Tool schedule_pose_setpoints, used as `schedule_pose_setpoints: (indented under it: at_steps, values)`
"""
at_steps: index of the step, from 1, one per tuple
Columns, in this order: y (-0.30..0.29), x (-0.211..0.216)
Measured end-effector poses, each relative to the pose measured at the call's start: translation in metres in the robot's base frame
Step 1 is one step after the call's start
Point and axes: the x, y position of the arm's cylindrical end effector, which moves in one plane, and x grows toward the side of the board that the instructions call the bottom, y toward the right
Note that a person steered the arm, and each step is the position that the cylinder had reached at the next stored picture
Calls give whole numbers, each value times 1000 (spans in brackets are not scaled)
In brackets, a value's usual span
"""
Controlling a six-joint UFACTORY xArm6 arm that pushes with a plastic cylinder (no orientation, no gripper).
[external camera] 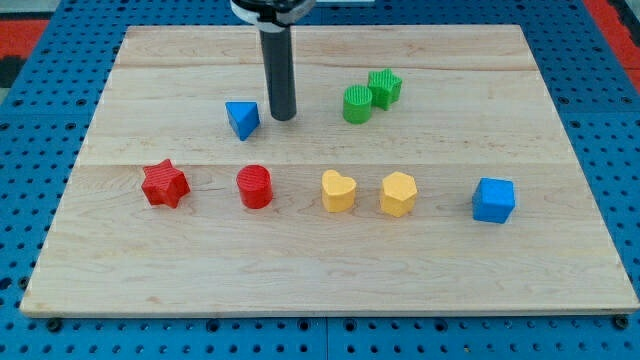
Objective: Move blue triangle to center left and down a bit
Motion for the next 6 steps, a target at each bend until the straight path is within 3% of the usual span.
schedule_pose_setpoints:
  at_steps: [1,3,4,6]
  values:
    - [-31,6]
    - [-141,-31]
    - [-144,-32]
    - [-204,-33]
